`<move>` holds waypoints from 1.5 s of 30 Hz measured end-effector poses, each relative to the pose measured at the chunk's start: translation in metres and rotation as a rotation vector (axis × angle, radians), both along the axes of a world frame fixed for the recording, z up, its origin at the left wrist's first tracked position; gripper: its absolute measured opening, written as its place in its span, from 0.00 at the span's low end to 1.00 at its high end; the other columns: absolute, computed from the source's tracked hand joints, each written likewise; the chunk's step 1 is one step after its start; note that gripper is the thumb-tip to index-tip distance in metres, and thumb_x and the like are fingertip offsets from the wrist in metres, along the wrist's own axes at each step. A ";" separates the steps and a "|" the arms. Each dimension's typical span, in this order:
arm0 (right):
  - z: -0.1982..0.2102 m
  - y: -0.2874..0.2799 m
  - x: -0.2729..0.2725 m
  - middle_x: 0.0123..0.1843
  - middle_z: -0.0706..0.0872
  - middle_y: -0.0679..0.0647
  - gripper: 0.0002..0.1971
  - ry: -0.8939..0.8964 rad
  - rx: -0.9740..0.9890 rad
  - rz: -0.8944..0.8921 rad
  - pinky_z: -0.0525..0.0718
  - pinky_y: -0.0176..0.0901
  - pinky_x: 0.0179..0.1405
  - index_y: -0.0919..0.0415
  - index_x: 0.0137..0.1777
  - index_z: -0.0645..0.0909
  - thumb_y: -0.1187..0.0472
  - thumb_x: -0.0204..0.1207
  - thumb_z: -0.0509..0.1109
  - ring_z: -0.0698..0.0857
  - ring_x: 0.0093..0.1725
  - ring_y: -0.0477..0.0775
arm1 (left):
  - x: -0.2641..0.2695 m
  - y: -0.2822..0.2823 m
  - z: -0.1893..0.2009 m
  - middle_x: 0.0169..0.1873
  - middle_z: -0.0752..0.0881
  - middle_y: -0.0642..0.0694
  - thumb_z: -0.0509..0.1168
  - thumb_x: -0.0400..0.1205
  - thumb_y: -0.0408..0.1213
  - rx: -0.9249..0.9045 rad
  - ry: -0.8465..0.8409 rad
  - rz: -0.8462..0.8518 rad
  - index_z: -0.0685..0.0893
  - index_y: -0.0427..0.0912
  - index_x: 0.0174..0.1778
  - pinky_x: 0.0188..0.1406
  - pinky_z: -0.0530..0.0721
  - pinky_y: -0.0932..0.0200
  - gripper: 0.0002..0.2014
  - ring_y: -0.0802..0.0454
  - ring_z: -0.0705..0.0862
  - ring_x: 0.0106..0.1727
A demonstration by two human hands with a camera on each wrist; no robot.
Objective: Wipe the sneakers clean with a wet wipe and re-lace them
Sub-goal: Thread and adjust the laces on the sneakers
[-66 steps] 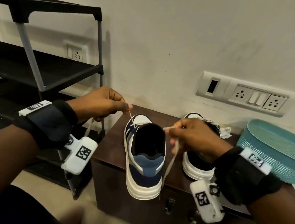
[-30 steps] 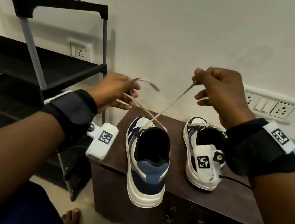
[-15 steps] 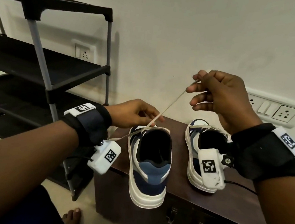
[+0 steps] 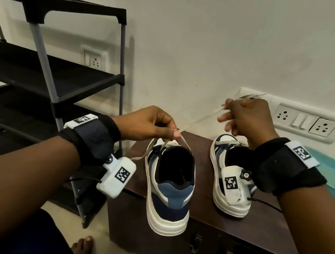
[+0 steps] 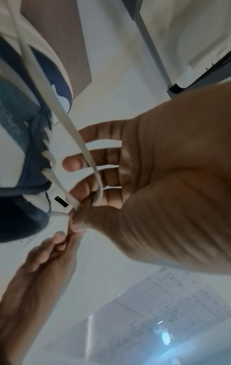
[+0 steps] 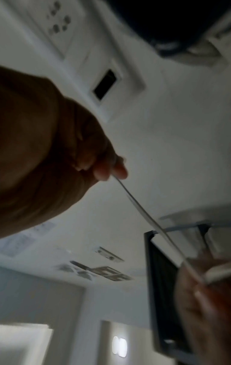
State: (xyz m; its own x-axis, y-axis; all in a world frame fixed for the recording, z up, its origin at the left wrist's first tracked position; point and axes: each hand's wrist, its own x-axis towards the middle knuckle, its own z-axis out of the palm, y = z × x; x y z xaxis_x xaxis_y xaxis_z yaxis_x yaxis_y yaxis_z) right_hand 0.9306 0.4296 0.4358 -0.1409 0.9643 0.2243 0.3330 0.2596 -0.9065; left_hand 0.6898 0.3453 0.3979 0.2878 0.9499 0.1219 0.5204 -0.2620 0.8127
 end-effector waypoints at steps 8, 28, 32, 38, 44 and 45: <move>-0.016 -0.030 -0.027 0.57 0.92 0.42 0.12 -0.392 0.288 0.400 0.82 0.33 0.60 0.50 0.62 0.90 0.61 0.82 0.73 0.88 0.58 0.38 | 0.004 0.000 -0.003 0.30 0.87 0.50 0.68 0.87 0.38 0.060 0.000 0.067 0.87 0.37 0.47 0.33 0.85 0.55 0.08 0.48 0.84 0.29; -0.042 -0.039 -0.030 0.38 0.91 0.58 0.12 -0.193 -0.034 0.530 0.88 0.44 0.53 0.68 0.46 0.89 0.57 0.78 0.79 0.88 0.40 0.48 | 0.003 0.001 -0.006 0.33 0.89 0.44 0.71 0.85 0.41 0.113 0.004 0.169 0.90 0.39 0.45 0.29 0.84 0.56 0.09 0.47 0.83 0.28; -0.042 -0.035 -0.029 0.36 0.93 0.53 0.10 -0.307 0.118 0.424 0.89 0.53 0.52 0.59 0.42 0.92 0.52 0.75 0.81 0.89 0.39 0.46 | 0.002 0.004 -0.006 0.35 0.91 0.44 0.73 0.83 0.43 0.140 0.015 0.237 0.92 0.44 0.42 0.28 0.82 0.60 0.08 0.51 0.86 0.31; -0.031 -0.036 -0.026 0.37 0.94 0.52 0.14 -0.259 0.061 0.305 0.91 0.55 0.51 0.62 0.41 0.92 0.51 0.80 0.76 0.92 0.40 0.52 | -0.003 0.006 0.000 0.27 0.89 0.55 0.75 0.81 0.39 0.141 -0.011 0.290 0.93 0.37 0.43 0.32 0.83 0.66 0.09 0.61 0.85 0.28; -0.009 -0.037 -0.006 0.39 0.87 0.56 0.05 0.332 -0.465 0.323 0.86 0.62 0.61 0.58 0.49 0.82 0.57 0.84 0.70 0.90 0.48 0.62 | -0.008 0.003 0.001 0.35 0.93 0.47 0.76 0.80 0.43 0.072 -0.014 0.293 0.93 0.38 0.41 0.53 0.91 0.48 0.11 0.49 0.91 0.42; -0.009 -0.035 -0.001 0.36 0.86 0.56 0.05 0.312 -0.422 0.270 0.87 0.60 0.57 0.59 0.48 0.82 0.59 0.84 0.69 0.90 0.46 0.63 | -0.007 0.000 0.003 0.30 0.91 0.51 0.75 0.81 0.43 0.042 -0.035 0.290 0.93 0.36 0.42 0.40 0.91 0.58 0.12 0.55 0.89 0.34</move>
